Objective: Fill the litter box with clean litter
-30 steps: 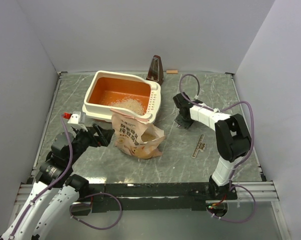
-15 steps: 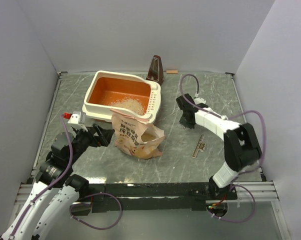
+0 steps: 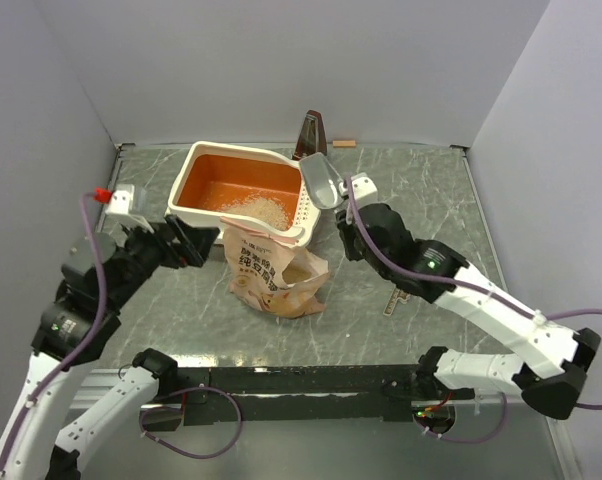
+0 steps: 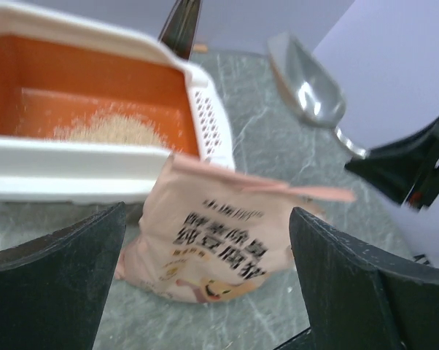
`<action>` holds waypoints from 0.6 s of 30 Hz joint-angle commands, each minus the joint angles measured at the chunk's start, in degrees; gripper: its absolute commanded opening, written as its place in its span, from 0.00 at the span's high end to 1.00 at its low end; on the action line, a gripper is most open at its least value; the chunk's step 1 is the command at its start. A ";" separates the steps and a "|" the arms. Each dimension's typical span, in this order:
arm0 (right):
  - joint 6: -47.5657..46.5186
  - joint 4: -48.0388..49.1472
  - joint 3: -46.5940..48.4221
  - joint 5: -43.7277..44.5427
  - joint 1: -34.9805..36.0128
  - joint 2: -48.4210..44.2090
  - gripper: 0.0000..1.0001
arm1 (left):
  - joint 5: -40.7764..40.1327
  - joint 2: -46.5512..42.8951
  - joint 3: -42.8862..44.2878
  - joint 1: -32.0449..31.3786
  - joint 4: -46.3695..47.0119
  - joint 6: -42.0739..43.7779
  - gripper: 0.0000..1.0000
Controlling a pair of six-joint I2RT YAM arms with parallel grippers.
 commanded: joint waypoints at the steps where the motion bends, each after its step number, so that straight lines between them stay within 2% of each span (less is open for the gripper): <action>1: -12.98 -1.95 3.80 -0.47 5.31 -4.44 1.00 | -0.51 5.19 12.35 0.01 -7.27 0.24 0.03; 7: -25.10 -3.01 6.34 4.79 18.23 -6.90 1.00 | 2.91 11.43 21.96 0.01 -12.99 0.51 0.03; 13: -32.49 -2.22 10.30 12.52 26.93 -6.11 1.00 | 9.59 13.99 21.88 0.01 -12.38 -0.81 0.03; 18: -36.45 -1.25 12.76 16.13 30.72 -5.50 1.00 | 11.44 13.55 21.09 0.01 -11.50 -1.51 0.03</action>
